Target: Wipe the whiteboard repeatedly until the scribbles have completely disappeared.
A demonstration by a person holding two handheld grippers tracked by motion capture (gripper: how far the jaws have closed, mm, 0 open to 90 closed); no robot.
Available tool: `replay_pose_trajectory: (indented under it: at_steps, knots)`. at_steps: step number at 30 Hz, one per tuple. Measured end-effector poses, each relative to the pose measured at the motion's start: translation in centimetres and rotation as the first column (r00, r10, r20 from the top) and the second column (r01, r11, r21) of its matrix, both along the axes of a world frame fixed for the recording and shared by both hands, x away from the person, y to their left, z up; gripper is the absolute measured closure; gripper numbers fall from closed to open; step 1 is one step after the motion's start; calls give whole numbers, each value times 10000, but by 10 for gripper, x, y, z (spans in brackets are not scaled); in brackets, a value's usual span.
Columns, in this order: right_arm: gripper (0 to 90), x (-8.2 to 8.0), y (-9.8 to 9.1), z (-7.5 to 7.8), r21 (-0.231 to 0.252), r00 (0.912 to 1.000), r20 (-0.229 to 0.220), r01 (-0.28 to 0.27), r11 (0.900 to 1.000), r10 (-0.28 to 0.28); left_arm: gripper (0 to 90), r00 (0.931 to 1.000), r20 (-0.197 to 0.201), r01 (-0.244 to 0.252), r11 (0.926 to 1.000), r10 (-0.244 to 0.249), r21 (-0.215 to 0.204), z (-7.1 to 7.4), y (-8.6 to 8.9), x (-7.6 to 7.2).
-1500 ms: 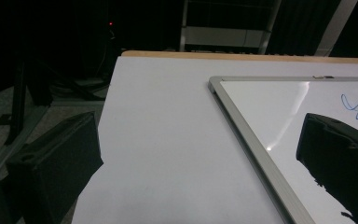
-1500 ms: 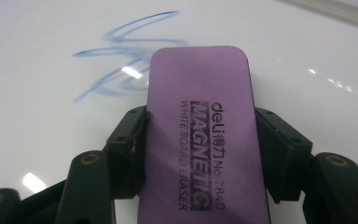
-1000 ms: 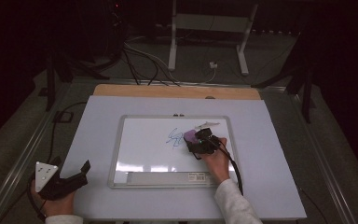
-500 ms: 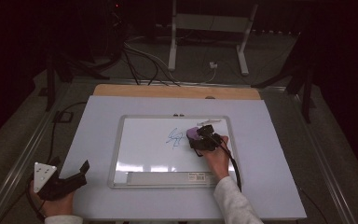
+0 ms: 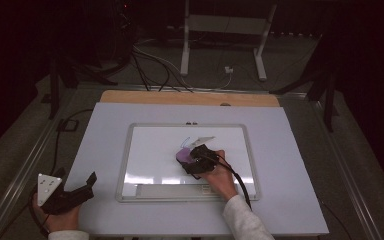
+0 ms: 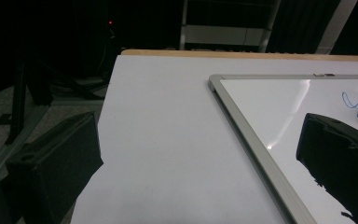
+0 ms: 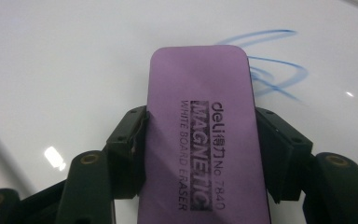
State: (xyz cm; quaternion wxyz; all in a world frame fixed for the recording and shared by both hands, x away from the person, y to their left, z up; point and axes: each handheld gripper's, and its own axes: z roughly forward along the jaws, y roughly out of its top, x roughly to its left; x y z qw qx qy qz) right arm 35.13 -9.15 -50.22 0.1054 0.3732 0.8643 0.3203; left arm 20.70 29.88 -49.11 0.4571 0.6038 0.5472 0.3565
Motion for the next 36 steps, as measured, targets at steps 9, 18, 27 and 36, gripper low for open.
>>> replay_pose_trajectory:
  at_steps: [9, 18, 27, 36]
  knots:
    - [407, 17, -19, 0, -311, 9753, 208, 2203, 9749, -2197, 6, 10000, 40, -37, 10000, 37, -51, 1, 1, -1]
    - [407, 18, -20, -1, -180, 9732, 182, 2297, 9731, -2294, 6, 10000, 37, -30, 10000, 30, -16, 0, 0, 0]
    - [406, 4, 3, 0, -175, 10000, 58, 35, 9998, -34, 6, 10000, 11, -29, 10000, 29, -11, 0, 0, 0]
    - [407, 21, -16, -1, -279, 9677, 232, 2517, 9674, -2511, 6, 10000, 45, -52, 10000, 52, -55, 1, 1, -1]
